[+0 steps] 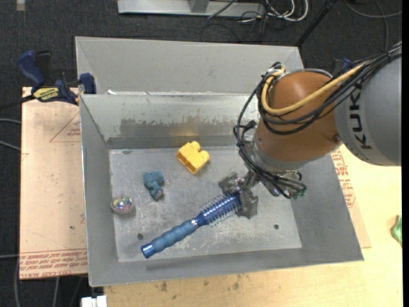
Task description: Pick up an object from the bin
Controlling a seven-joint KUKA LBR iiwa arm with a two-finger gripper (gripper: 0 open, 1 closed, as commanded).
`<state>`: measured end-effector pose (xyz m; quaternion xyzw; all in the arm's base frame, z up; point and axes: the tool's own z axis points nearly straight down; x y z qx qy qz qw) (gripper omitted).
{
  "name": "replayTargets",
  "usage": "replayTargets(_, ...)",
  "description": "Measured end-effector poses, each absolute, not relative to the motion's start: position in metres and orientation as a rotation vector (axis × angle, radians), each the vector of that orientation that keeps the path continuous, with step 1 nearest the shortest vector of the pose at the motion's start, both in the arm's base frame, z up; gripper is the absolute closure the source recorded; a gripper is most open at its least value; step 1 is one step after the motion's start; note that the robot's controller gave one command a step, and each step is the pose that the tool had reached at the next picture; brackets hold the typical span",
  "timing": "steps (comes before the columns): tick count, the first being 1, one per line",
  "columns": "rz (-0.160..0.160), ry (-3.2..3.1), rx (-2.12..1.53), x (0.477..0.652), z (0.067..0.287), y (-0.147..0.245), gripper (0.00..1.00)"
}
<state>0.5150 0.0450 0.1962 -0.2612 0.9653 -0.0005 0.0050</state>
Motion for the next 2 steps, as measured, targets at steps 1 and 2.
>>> replayTargets(1, -0.003, 3.021, -0.823, 0.540, 0.255, 0.040, 1.00)
replayTargets(2, -0.004, 3.019, -0.839, 0.540, 0.302, 0.009, 1.00)
